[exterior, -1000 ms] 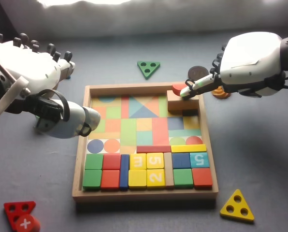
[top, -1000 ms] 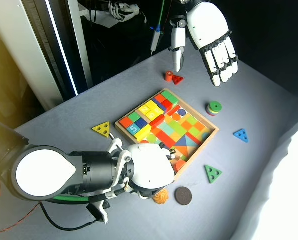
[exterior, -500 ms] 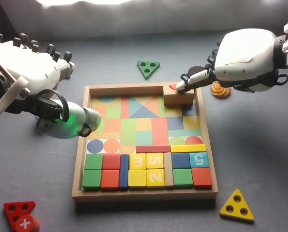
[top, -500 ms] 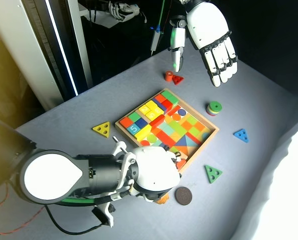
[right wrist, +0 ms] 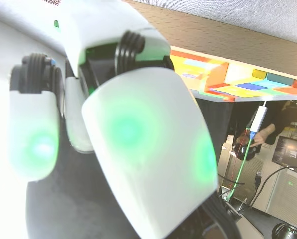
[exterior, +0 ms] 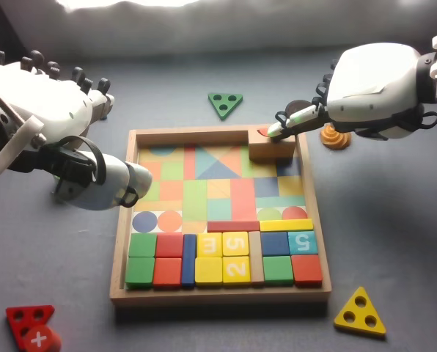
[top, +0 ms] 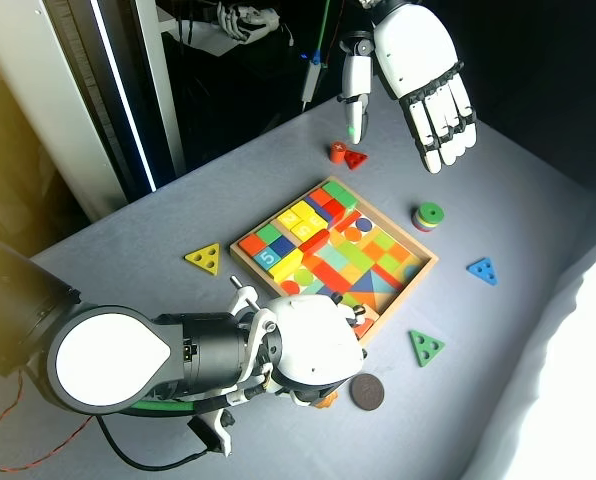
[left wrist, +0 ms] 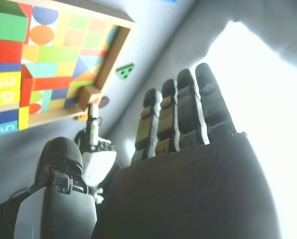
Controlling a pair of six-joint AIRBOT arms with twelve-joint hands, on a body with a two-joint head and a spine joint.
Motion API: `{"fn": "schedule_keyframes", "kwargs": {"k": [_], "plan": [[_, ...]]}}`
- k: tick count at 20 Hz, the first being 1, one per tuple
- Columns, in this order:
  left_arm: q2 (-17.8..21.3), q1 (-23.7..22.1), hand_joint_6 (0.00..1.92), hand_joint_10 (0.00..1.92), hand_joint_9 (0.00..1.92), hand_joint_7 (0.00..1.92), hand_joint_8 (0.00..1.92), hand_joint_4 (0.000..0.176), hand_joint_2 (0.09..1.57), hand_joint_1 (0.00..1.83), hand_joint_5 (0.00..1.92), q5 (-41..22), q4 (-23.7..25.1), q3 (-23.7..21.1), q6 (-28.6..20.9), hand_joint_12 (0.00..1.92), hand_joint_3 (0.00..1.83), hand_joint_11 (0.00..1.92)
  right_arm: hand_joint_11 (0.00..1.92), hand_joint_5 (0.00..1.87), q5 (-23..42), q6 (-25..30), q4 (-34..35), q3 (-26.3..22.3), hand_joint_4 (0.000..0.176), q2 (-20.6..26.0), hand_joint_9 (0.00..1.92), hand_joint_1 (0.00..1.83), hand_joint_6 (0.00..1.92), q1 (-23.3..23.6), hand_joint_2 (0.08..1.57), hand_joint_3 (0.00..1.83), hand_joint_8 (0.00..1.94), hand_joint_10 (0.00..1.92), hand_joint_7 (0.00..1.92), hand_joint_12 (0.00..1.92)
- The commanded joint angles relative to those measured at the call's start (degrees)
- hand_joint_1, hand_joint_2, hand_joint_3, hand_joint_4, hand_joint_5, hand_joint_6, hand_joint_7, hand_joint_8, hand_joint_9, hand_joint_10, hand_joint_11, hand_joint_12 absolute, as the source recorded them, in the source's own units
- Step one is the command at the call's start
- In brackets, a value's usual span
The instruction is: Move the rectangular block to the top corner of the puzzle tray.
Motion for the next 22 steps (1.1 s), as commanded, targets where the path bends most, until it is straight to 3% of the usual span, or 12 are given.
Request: {"fn": "schedule_keyframes", "kwargs": {"k": [1,9,17,22], "plan": [[0.8,-0.8,0.00,0.00,0.09,0.08,0.00,0.000,1.19,0.00,0.07,0.0,4.5,-0.2,0.3,0.21,0.00,0.00,1.84,0.50,-1.4,-0.6,-0.2,0.6,0.000,1.4,1.72,1.81,0.01,0.1,0.93,0.57,1.94,1.92,1.48,1.92],[0.8,-0.8,0.00,0.01,0.09,0.09,0.01,0.000,1.20,0.00,0.08,0.0,4.5,-0.2,0.3,0.21,0.00,0.00,1.84,0.43,-1.1,-0.6,-0.2,0.6,0.000,1.7,1.73,1.79,0.01,0.8,0.91,0.63,1.94,1.92,1.47,1.92],[0.8,-0.8,0.00,0.00,0.08,0.08,0.00,0.000,1.20,0.00,0.07,0.0,4.5,-0.2,0.3,0.17,0.00,0.00,1.84,0.44,-1.1,-0.6,-2.9,0.6,0.000,1.1,1.73,1.81,0.00,4.0,0.92,0.57,1.94,1.92,1.49,1.92],[0.8,-0.8,0.00,0.00,0.08,0.08,0.00,0.000,1.20,0.00,0.07,0.0,4.6,-0.2,0.3,0.17,0.00,0.00,1.85,0.40,-1.1,-0.6,-4.5,0.6,0.000,0.4,1.74,1.82,0.00,6.6,0.89,0.65,1.94,1.92,1.52,1.92]]}}
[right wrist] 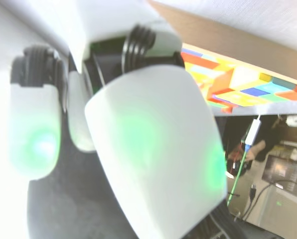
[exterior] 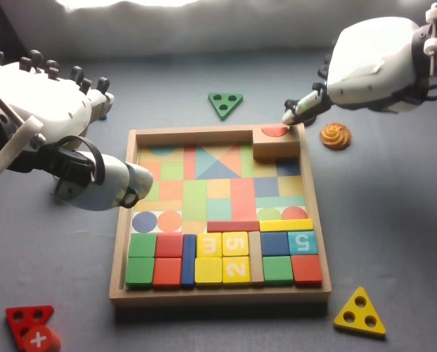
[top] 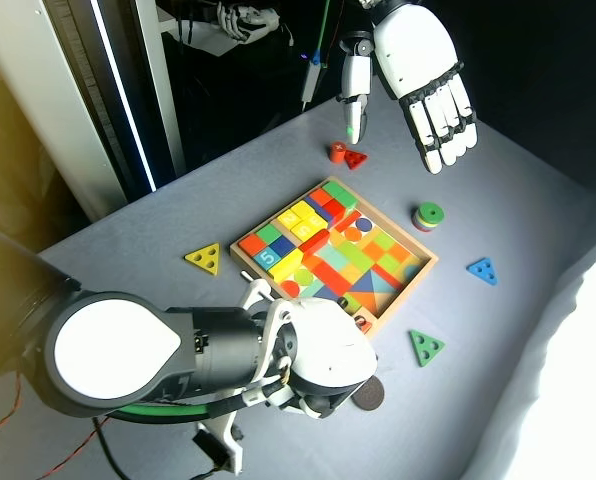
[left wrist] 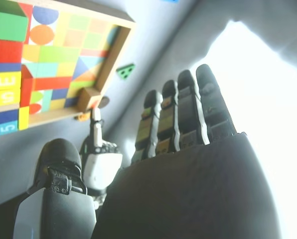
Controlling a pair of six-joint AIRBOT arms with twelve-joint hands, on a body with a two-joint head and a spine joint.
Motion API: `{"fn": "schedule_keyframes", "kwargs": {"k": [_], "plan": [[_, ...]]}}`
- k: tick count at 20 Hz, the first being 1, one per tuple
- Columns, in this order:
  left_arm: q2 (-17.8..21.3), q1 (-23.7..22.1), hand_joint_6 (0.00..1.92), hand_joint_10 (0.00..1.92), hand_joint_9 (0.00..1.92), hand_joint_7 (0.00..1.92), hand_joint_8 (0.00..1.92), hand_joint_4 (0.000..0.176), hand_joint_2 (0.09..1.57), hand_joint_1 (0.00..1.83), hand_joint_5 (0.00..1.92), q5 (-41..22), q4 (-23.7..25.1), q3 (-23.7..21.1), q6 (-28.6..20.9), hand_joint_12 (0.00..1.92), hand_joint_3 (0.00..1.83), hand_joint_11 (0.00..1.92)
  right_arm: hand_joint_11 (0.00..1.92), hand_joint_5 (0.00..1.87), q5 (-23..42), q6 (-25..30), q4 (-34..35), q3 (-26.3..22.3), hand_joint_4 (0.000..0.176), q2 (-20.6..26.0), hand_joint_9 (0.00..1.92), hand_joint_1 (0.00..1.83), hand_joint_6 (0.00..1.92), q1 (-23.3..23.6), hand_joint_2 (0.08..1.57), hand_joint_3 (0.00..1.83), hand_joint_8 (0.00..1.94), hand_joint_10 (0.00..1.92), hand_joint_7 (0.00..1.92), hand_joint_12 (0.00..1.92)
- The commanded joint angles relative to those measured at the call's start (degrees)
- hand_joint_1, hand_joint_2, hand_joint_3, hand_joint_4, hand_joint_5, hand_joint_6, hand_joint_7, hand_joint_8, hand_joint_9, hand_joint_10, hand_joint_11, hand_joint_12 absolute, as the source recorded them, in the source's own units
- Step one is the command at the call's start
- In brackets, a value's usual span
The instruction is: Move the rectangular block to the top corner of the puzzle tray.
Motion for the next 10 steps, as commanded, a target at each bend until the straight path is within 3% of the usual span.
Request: {"fn": "schedule_keyframes", "kwargs": {"k": [1,5,10], "plan": [[0.8,-0.8,0.00,0.00,0.09,0.08,0.00,0.000,1.19,0.00,0.07,0.0,4.6,-0.2,0.3,0.20,0.00,0.00,1.85,0.38,0.2,-0.4,2.5,0.4,0.000,0.7,1.74,1.83,0.00,1.0,0.89,0.66,1.94,1.92,1.53,1.92],[0.8,-0.8,0.00,0.00,0.08,0.08,0.00,0.000,1.19,0.00,0.06,0.0,4.6,-0.2,0.3,0.16,0.00,0.00,1.84,0.36,0.2,-0.4,2.1,0.4,0.000,0.2,1.74,1.78,0.00,3.1,0.89,0.67,1.94,1.92,1.53,1.92],[0.8,-0.8,0.00,0.00,0.09,0.08,0.00,0.000,1.20,0.00,0.07,0.0,4.6,-0.2,0.3,0.18,0.00,0.00,1.83,0.40,1.5,3.9,-1.1,0.4,0.000,0.5,1.72,1.79,0.01,6.2,0.90,0.65,1.94,1.92,1.50,1.92]]}}
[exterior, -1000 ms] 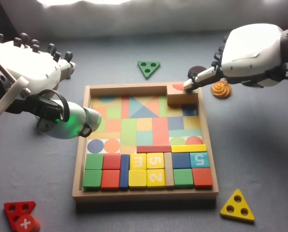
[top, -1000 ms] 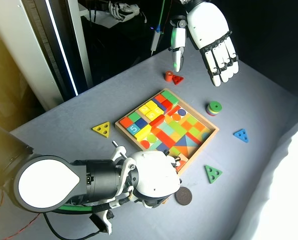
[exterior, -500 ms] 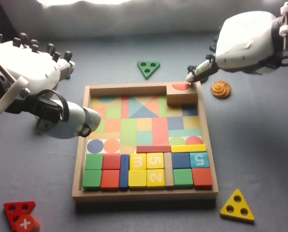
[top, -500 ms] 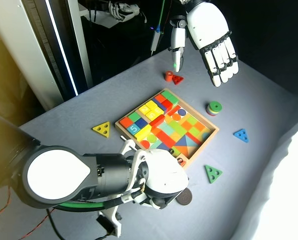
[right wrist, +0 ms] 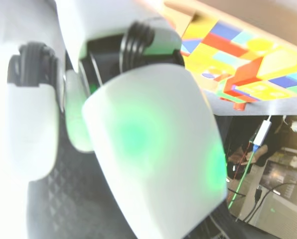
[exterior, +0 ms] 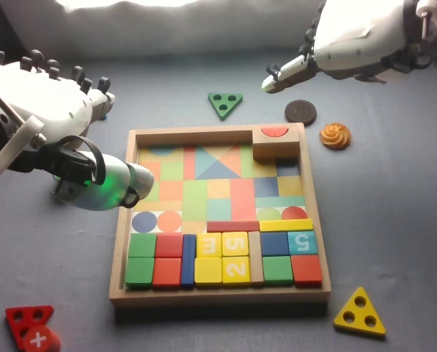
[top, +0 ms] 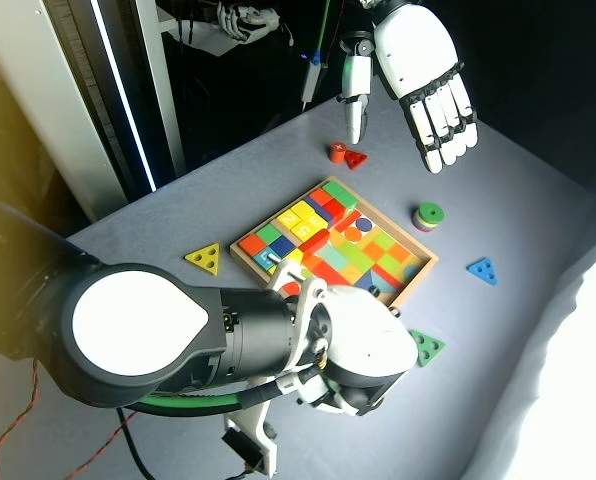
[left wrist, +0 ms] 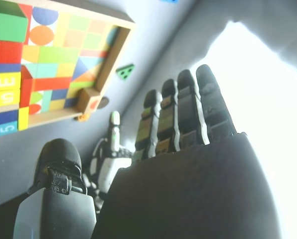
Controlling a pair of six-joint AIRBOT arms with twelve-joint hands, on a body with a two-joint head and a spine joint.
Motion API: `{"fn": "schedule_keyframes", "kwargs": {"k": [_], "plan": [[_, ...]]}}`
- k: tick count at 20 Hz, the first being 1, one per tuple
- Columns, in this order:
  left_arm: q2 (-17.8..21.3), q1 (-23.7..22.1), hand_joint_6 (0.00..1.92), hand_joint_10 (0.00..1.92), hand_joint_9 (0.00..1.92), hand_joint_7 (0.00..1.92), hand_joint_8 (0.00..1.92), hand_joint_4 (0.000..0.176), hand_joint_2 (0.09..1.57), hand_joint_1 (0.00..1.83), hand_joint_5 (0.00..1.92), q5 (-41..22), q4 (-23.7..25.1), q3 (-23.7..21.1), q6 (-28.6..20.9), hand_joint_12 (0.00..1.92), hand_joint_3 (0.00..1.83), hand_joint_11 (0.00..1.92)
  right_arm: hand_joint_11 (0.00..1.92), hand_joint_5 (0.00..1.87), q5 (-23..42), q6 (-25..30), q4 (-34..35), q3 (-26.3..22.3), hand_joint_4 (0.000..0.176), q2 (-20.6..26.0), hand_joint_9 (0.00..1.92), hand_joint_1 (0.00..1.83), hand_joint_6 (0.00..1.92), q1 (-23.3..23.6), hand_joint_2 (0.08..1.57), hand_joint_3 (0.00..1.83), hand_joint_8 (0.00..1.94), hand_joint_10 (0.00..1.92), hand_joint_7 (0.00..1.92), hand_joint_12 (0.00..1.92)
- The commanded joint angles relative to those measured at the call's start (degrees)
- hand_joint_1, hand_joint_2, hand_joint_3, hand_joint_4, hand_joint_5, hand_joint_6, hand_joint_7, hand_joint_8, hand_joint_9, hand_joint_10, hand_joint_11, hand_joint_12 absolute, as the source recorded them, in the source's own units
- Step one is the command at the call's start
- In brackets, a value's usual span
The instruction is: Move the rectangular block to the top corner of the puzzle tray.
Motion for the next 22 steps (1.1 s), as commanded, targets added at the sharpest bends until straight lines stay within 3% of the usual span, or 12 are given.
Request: {"fn": "schedule_keyframes", "kwargs": {"k": [1,8,14,16,18,22], "plan": [[0.8,-0.8,0.00,0.00,0.09,0.09,0.00,0.000,1.21,0.00,0.07,0.0,4.6,-0.2,0.3,0.18,0.00,0.00,1.84,0.38,0.7,0.4,2.4,0.3,0.000,1.1,1.73,1.80,0.00,1.5,0.90,0.64,1.94,1.92,1.49,1.92],[0.7,-0.7,0.00,0.00,0.07,0.07,0.00,0.000,1.22,0.00,0.06,0.0,4.4,-0.2,0.3,0.13,0.00,0.00,1.84,0.46,-0.6,4.8,-1.2,-5.8,0.000,6.0,1.73,1.80,0.02,2.9,0.93,0.57,1.94,1.92,1.47,1.92],[0.7,-0.7,0.00,0.00,0.14,0.14,0.00,0.000,1.18,0.00,0.14,0.1,4.5,-0.2,0.3,0.30,0.00,0.00,1.83,0.21,-4.4,6.8,-1.1,-17.8,0.000,14.7,1.73,1.77,0.00,0.2,0.91,0.57,1.94,1.92,1.49,1.92],[0.7,-0.7,0.00,0.00,0.10,0.10,0.00,0.000,1.21,0.00,0.08,0.1,4.5,-0.2,0.3,0.19,0.01,0.00,1.81,0.14,-6.7,8.4,-1.1,-21.1,0.000,17.4,1.71,1.71,0.00,-0.1,0.96,0.52,1.94,1.92,1.39,1.92],[0.7,-0.7,0.00,0.00,0.10,0.10,0.00,0.000,1.22,0.00,0.08,0.1,4.4,-0.2,0.3,0.21,0.00,0.00,1.76,0.03,-8.0,9.5,-1.0,-23.0,0.000,19.0,1.63,1.67,0.00,-0.4,1.00,0.42,1.94,1.92,1.34,1.92],[0.7,-0.7,0.00,0.00,0.09,0.10,0.00,0.000,1.22,0.00,0.07,0.1,4.3,-0.2,0.3,0.17,0.00,0.00,1.62,0.00,-8.6,9.9,-1.0,-26.9,0.000,22.0,1.56,1.72,0.00,-1.7,0.94,0.49,1.94,1.92,1.35,1.92]]}}
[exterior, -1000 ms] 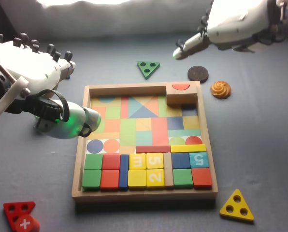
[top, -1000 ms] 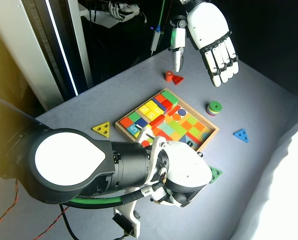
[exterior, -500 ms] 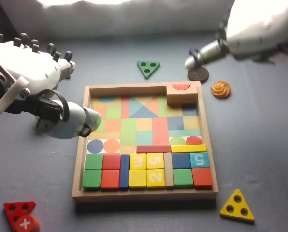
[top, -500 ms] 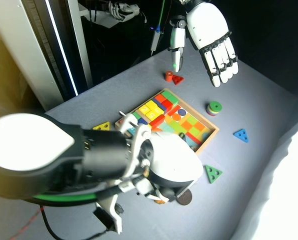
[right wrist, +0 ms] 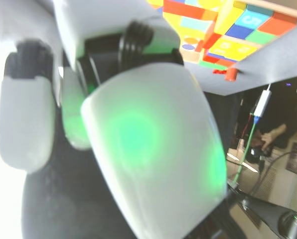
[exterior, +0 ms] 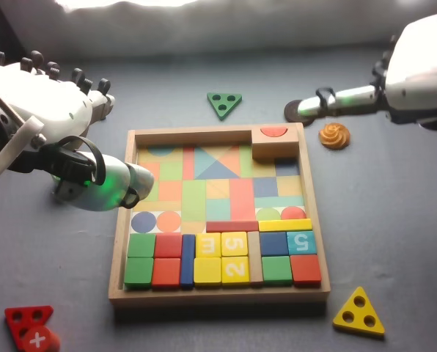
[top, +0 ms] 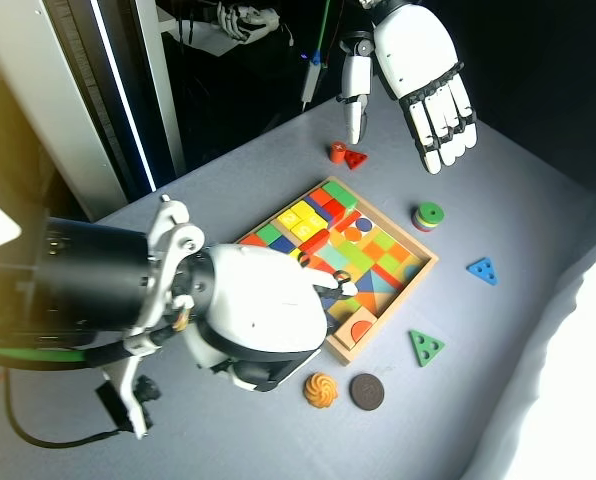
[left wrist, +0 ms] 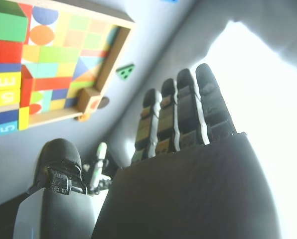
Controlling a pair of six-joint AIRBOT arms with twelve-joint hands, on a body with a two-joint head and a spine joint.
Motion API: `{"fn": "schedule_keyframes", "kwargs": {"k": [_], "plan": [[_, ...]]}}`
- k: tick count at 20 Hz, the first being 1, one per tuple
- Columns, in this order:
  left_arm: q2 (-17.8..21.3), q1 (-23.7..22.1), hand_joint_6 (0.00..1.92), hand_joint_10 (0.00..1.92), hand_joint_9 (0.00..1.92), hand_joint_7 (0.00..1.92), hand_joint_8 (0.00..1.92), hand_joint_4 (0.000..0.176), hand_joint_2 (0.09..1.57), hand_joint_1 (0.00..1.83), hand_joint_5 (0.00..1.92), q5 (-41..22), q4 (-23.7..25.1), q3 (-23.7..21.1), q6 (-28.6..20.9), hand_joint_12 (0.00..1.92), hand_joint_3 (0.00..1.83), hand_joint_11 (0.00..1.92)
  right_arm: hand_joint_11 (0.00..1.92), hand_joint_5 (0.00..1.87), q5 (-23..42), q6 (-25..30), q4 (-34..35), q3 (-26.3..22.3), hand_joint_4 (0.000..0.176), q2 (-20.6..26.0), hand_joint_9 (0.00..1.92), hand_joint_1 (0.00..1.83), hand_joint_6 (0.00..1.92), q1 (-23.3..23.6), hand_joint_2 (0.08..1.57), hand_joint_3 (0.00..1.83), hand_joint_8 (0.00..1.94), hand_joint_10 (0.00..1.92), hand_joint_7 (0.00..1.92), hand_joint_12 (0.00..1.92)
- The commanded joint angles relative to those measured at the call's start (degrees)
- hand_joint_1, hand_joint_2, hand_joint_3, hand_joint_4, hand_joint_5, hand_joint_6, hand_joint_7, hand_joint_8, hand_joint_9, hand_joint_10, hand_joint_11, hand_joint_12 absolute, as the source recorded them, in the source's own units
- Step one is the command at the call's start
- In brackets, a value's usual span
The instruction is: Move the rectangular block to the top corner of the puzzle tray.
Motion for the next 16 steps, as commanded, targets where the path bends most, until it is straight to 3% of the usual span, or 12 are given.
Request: {"fn": "schedule_keyframes", "kwargs": {"k": [1,7,16], "plan": [[0.7,-0.7,0.00,0.00,0.08,0.09,0.00,0.000,1.22,0.00,0.07,0.1,4.5,-0.2,0.3,0.14,0.00,0.00,1.60,0.00,-0.5,-0.1,2.3,-0.5,0.000,1.0,1.54,1.68,0.00,0.3,0.94,0.49,1.94,1.92,1.34,1.92],[0.7,-0.7,0.00,0.00,0.09,0.09,0.00,0.000,1.21,0.00,0.08,0.1,4.7,-0.2,0.3,0.13,0.00,0.00,1.64,0.00,-0.7,-0.1,2.3,-6.0,0.000,5.1,1.57,1.70,0.00,-0.5,0.99,0.38,1.94,1.92,1.39,1.92],[0.7,-0.7,0.00,0.00,0.10,0.10,0.00,0.000,1.23,0.00,0.07,0.1,4.7,-0.2,0.3,0.15,0.00,0.00,1.70,0.04,-0.3,-0.3,2.0,-7.6,0.000,6.5,1.63,1.67,0.01,-0.5,1.00,0.39,1.94,1.92,1.46,1.92]]}}
